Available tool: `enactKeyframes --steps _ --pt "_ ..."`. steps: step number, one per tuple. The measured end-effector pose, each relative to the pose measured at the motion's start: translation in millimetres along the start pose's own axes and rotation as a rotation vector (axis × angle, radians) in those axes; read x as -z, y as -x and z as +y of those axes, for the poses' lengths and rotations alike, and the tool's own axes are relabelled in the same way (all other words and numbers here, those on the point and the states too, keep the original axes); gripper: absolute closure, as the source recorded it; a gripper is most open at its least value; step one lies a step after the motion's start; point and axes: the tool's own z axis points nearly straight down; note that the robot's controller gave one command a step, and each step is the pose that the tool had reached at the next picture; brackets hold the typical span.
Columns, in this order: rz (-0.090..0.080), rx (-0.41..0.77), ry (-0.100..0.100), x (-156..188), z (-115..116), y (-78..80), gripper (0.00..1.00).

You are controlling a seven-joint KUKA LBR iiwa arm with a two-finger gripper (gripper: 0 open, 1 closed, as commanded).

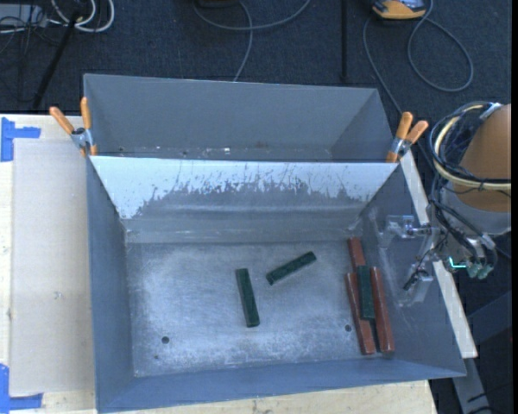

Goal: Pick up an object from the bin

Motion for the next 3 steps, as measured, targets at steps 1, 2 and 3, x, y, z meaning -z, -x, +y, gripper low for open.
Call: enactKeyframes --steps 1,2,3 --pt "-0.005 -0.017 0.001 -139.2 30.8 70.3 0.00" --pt "-0.005 0.120 0.002 -134.5 121.4 58.3 0.00" --pt "-0.008 0.117 -0.002 -133.6 117.4 59.1 1.00"
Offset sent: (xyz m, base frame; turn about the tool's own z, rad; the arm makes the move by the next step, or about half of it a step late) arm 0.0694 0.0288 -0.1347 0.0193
